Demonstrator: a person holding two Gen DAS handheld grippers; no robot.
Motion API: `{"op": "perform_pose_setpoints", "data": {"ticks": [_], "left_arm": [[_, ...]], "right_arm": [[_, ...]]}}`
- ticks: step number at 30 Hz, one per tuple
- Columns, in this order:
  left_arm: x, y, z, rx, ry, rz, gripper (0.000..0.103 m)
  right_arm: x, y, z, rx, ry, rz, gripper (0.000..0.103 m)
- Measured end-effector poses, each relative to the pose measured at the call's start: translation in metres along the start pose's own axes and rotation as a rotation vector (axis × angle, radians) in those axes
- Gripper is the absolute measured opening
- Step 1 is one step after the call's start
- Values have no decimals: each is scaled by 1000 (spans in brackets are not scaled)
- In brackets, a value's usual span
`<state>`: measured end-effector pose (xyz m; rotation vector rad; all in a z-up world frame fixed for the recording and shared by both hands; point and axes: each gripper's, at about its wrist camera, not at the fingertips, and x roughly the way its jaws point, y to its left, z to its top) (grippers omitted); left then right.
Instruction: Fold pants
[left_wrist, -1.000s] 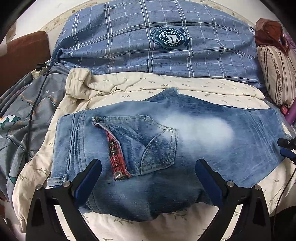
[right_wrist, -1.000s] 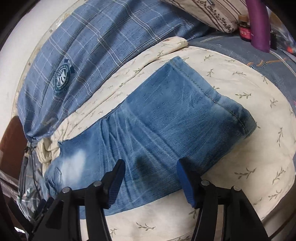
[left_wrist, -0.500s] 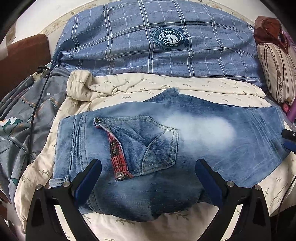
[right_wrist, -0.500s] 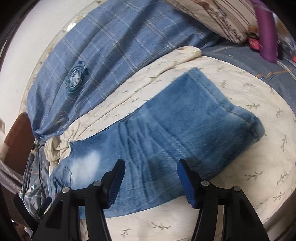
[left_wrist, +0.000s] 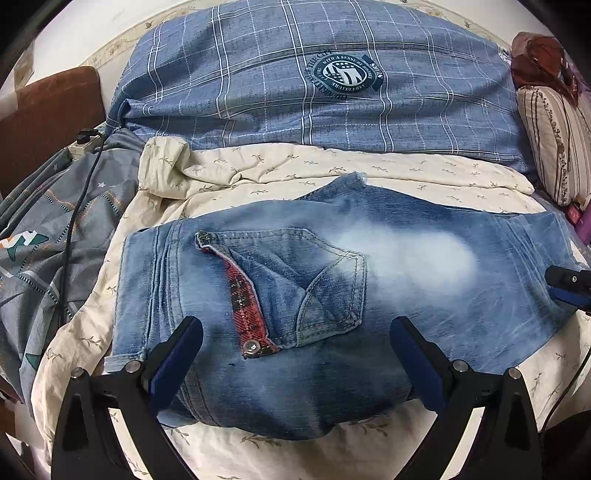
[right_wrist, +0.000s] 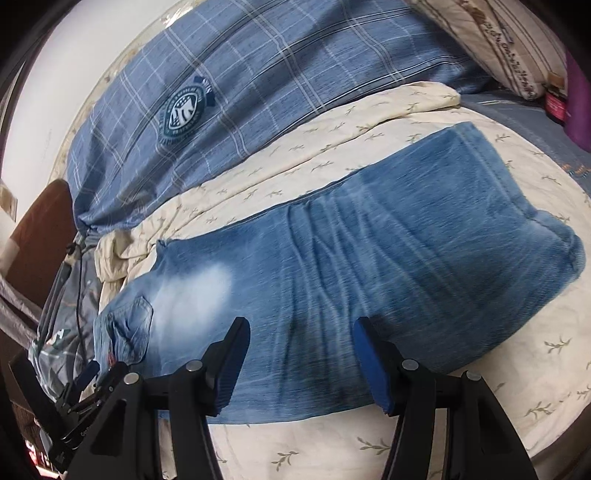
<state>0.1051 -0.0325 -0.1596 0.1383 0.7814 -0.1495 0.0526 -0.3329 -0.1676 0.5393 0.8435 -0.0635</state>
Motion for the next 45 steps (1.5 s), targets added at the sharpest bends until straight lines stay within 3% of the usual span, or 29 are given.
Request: {"op": "perform_pose_setpoints", "data": {"ticks": [6, 16, 20, 24, 27, 33, 36, 39, 42, 45], "left_arm": [[1, 4, -2, -4, 11, 8, 101], [11, 23, -4, -35, 54, 40, 101], [18, 35, -7, -57, 97, 43, 101], [13, 39, -8, -51, 75, 35, 101], [7, 42, -7, -56, 48, 32, 101], [-9, 49, -3, -39, -39, 117, 101], [3, 60, -5, -66, 27, 165, 101], [9, 69, -7, -121, 69, 140, 103], [15, 70, -8, -91, 79, 241, 103], [22, 73, -8, -114, 112, 218, 103]], "right_arm": [[17, 3, -4, -4, 67, -54, 62], [24, 21, -9, -114, 69, -127, 64], [17, 34, -9, -132, 40, -57, 64], [12, 62, -12, -224, -9, -19, 64], [20, 83, -20, -284, 8, -5, 64], [34, 121, -43, -430, 39, -5, 64], [41, 137, -56, -513, 54, -12, 64], [52, 151, -69, -592, 85, -38, 64], [63, 154, -80, -665, 107, -86, 65], [62, 152, -81, -687, 104, -83, 66]]}}
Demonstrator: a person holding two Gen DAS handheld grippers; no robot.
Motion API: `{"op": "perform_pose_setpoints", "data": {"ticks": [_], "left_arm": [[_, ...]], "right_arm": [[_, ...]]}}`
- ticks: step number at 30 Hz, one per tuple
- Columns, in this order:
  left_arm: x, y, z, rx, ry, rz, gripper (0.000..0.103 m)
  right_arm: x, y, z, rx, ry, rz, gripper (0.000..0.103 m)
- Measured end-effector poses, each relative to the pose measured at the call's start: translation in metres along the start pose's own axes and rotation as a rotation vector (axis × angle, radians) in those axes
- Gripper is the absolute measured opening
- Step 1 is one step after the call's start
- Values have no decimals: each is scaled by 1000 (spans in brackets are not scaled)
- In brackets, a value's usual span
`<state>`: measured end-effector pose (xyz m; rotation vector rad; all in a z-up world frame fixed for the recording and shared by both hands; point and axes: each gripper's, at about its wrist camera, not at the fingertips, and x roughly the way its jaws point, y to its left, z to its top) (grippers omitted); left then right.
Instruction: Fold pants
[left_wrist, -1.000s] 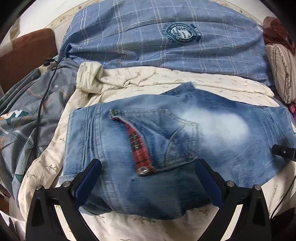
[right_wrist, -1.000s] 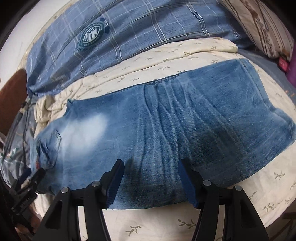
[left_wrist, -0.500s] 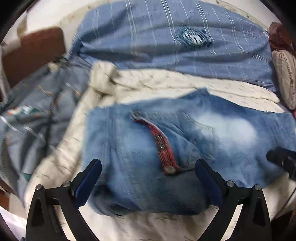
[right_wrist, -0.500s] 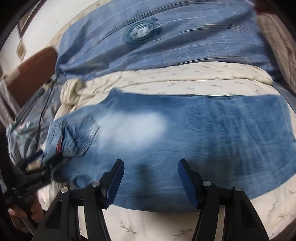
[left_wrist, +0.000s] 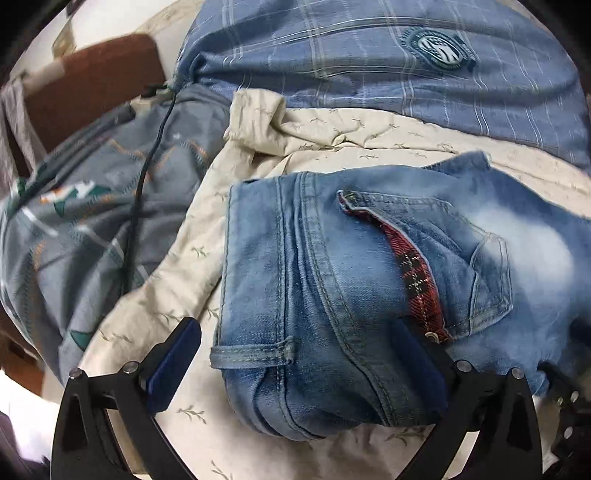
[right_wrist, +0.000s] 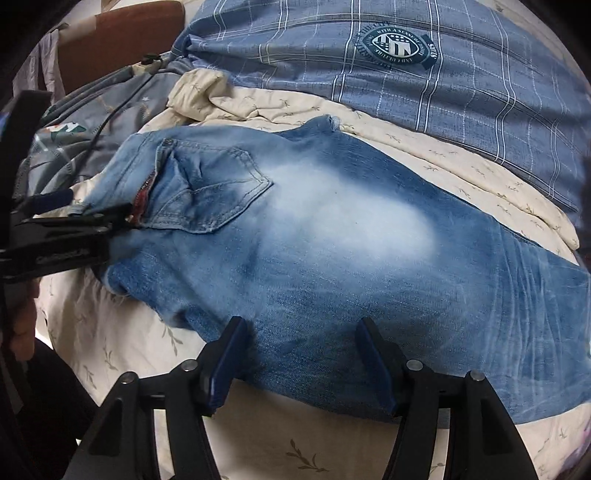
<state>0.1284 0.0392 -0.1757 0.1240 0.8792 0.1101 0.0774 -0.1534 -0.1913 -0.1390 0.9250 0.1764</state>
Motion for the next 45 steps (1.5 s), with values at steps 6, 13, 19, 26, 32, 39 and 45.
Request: {"op": "perform_pose_setpoints", "data": {"ticks": [6, 13, 19, 26, 32, 39, 45], "left_arm": [[-5, 4, -2, -12, -12, -2, 103], [-48, -11, 0, 19, -245, -18, 103], [-55, -50, -5, 156, -280, -107, 103], [-57, -89, -13, 270, -246, -155, 103], [-49, -107, -18, 330, -201, -134, 103], [-32, -111, -20, 327, -99, -110, 103], [-43, -112, -19, 316, -151, -167, 103]], "right_arm": [[-5, -8, -4, 2, 5, 24, 67], [-30, -35, -1, 127, -101, -17, 67], [-35, -96, -9, 348, -78, -86, 67], [-62, -178, -37, 597, -127, -134, 67], [-84, -253, -79, 847, -154, -129, 67], [-80, -297, -103, 977, -148, 8, 67], [-97, -303, -81, 987, -294, 21, 67]]}}
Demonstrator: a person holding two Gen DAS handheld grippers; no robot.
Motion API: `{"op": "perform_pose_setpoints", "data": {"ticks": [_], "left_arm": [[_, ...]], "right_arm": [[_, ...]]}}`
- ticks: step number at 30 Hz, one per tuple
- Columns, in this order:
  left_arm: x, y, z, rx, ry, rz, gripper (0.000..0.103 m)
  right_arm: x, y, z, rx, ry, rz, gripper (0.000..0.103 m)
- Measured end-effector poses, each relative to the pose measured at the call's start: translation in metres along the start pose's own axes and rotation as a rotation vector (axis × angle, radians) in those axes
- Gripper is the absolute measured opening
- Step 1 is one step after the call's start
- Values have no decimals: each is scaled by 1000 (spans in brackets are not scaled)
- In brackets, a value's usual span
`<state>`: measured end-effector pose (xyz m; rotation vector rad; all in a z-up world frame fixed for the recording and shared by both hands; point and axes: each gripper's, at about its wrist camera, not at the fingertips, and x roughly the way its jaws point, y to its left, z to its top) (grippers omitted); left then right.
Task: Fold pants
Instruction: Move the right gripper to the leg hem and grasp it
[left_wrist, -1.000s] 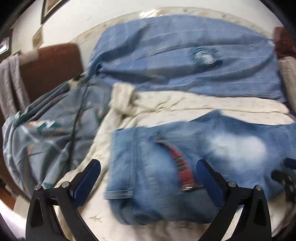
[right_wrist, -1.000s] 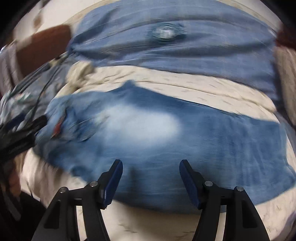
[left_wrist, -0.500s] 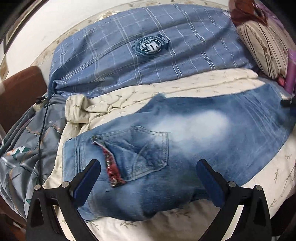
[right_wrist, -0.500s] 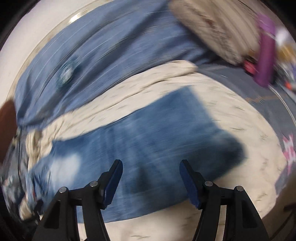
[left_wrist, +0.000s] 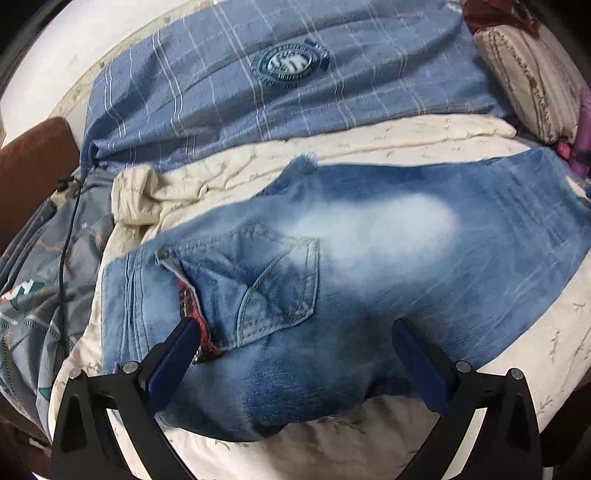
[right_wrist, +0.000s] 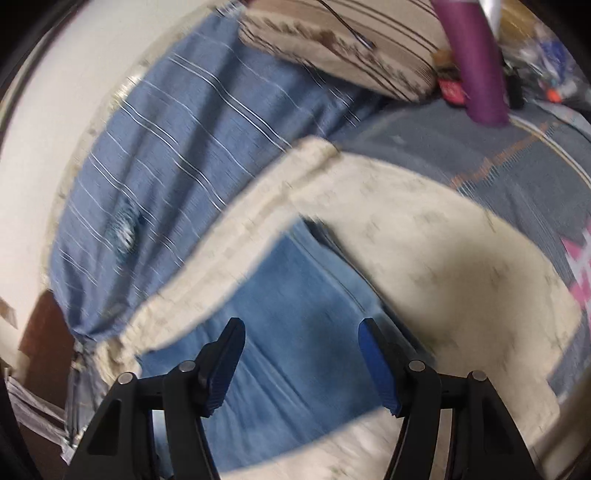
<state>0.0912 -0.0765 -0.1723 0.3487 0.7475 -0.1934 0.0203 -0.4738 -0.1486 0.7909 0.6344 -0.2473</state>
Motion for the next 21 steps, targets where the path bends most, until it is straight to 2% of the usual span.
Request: {"op": "perform_pose_setpoints", "data": {"ticks": [2, 5, 12, 14, 15, 21], "left_arm": [[-4, -3, 3, 6, -30, -11, 103], [-6, -5, 6, 7, -50, -37, 103], [9, -8, 11, -9, 8, -81, 103], [10, -10, 11, -1, 10, -83, 103], [11, -10, 11, 5, 11, -82, 103], [19, -6, 14, -6, 27, -75, 103]], "right_arm": [[3, 9, 9, -19, -39, 19, 67], [21, 22, 23, -34, -37, 47, 67], [69, 28, 42, -31, -2, 10, 68], [89, 20, 45, -8, 53, -13, 69], [95, 16, 46, -2, 61, 8, 69], [91, 28, 44, -79, 38, -28, 70]]}}
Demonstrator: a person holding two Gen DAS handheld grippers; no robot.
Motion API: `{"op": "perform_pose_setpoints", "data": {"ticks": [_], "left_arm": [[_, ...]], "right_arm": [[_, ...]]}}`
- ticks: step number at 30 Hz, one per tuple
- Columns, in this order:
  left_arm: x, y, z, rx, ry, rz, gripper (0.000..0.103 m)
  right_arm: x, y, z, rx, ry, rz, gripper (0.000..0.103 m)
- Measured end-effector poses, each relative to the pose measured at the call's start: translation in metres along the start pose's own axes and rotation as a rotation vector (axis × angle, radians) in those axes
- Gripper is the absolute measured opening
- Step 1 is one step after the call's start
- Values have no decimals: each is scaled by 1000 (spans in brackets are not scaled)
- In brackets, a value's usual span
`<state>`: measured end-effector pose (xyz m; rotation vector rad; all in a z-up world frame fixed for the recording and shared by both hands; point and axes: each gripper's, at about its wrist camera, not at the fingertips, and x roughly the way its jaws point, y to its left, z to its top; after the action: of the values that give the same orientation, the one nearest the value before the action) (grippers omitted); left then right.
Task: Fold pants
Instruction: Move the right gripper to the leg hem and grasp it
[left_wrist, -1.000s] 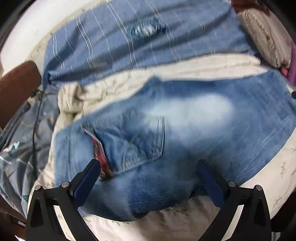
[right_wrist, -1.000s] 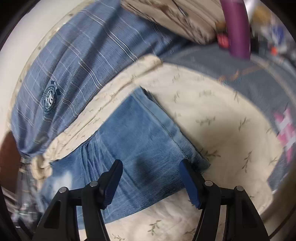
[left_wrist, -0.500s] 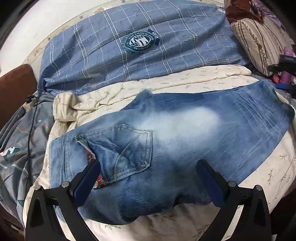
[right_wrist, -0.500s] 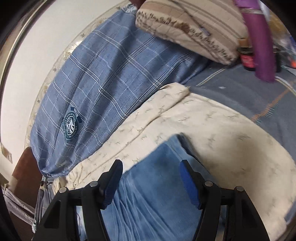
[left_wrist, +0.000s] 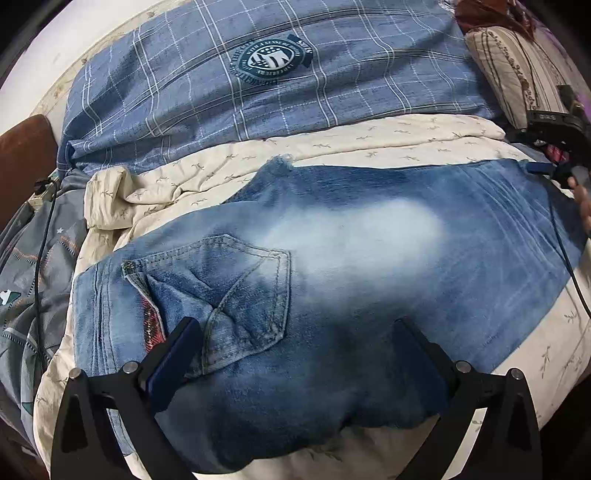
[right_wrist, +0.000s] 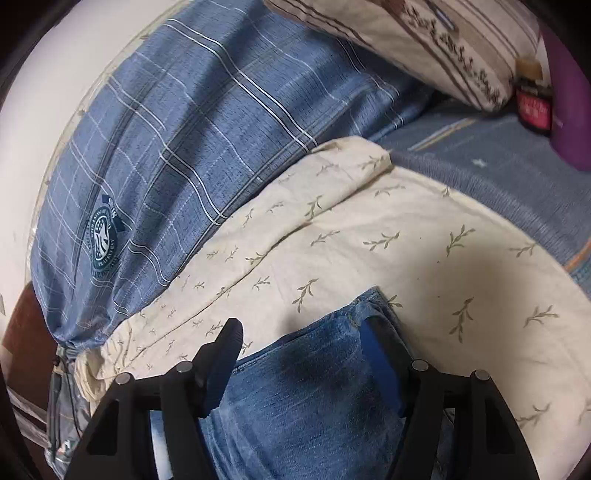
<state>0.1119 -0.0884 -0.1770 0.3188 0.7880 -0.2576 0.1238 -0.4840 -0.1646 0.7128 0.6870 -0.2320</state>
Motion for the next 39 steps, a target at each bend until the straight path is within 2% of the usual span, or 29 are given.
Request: {"op": "perform_pose_setpoints", "data": {"ticks": [4, 10, 15, 18, 25, 32, 39], "left_arm": [[-1, 8, 1, -38, -4, 4, 103], [-3, 20, 2, -114, -7, 8, 103], [-8, 18, 2, -122, -22, 11, 103], [-10, 13, 1, -102, -31, 9, 103], [-21, 15, 0, -94, -74, -7, 103], [-21, 28, 0, -153, -56, -32, 103], [-18, 30, -1, -169, -32, -42, 103]], "right_arm": [[-39, -13, -6, 71, -82, 64, 70], [-102, -52, -23, 182, -168, 78, 70], [-140, -91, -50, 329, -188, 150, 70], [-150, -96, -63, 351, -166, 208, 70], [-137, -93, -84, 379, -75, 189, 69], [-102, -95, -94, 410, 13, 164, 69], [-82, -93, -90, 399, 7, 206, 68]]}}
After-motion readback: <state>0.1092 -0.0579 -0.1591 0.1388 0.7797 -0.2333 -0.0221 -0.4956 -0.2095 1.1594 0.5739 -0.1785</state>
